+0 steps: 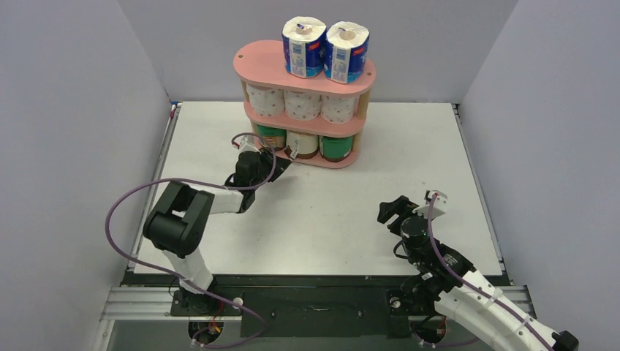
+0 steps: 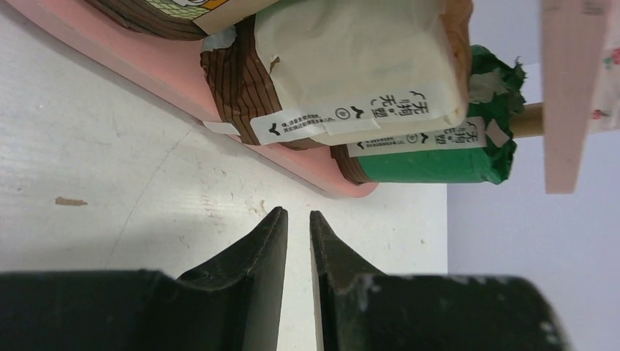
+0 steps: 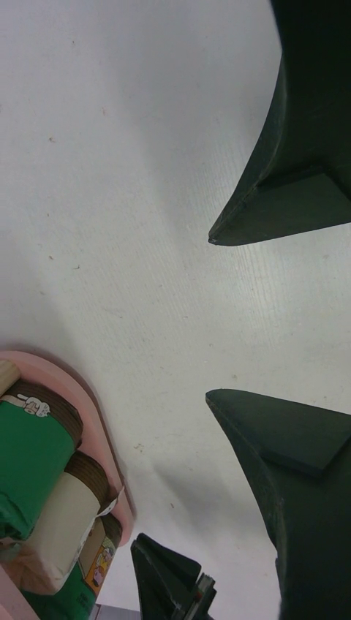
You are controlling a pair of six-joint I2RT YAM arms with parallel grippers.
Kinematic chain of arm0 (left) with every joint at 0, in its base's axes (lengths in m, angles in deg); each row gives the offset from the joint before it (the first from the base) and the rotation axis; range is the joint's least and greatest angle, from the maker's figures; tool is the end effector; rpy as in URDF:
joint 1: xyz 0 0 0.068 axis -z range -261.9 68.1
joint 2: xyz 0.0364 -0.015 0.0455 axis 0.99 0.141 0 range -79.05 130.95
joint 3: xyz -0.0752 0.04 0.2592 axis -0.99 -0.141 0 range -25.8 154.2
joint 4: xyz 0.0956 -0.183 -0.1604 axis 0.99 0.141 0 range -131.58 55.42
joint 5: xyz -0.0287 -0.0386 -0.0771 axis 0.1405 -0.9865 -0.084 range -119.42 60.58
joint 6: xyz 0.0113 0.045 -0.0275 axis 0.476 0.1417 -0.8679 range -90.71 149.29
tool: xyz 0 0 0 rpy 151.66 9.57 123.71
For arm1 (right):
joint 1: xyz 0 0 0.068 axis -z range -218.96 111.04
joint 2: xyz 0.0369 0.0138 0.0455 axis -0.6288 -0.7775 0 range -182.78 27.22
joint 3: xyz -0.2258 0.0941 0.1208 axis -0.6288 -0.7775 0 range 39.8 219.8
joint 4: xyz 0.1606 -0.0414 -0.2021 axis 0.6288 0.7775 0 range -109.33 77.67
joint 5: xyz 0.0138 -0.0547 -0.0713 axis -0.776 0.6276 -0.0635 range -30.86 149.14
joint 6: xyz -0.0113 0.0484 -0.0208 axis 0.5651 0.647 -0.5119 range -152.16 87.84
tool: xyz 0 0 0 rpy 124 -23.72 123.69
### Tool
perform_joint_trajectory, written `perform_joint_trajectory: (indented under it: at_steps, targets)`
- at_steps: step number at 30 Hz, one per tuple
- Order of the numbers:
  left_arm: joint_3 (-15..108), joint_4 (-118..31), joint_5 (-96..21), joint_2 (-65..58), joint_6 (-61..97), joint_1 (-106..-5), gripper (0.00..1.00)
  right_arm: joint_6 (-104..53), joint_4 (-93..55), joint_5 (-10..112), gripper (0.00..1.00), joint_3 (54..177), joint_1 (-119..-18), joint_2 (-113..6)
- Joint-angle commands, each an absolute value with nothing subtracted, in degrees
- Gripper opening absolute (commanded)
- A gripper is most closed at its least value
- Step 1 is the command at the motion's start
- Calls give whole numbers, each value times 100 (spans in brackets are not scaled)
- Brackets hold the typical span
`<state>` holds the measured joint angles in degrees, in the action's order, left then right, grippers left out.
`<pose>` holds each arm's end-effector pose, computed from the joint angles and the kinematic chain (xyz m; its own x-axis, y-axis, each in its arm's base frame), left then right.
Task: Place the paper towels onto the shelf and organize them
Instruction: Place the paper towel on the shelf.
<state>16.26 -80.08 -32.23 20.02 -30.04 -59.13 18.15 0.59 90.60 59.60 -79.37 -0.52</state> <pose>0.3213 -0.1366 0.1667 -0.5185 -0.7141 -0.4704 -0.0327 0.5662 -0.8236 0.1107 0.0699 0.2133 -0.3825 0.5364 -0.7523 0.1453 0.8390 0.5244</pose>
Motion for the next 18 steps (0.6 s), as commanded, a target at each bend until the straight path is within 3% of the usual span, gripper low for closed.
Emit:
perform_joint_trajectory:
  at_steps: [1, 18]
  targets:
    - [2095, -8542, -3120, 2485, -2965, -5879, 15, 1802, 88, 9161, 67, 6064, -7893, 150]
    - [3018, -8501, -3210, 3494, -3052, -5861, 15, 1792, 246, 9314, 67, 6067, -7894, 193]
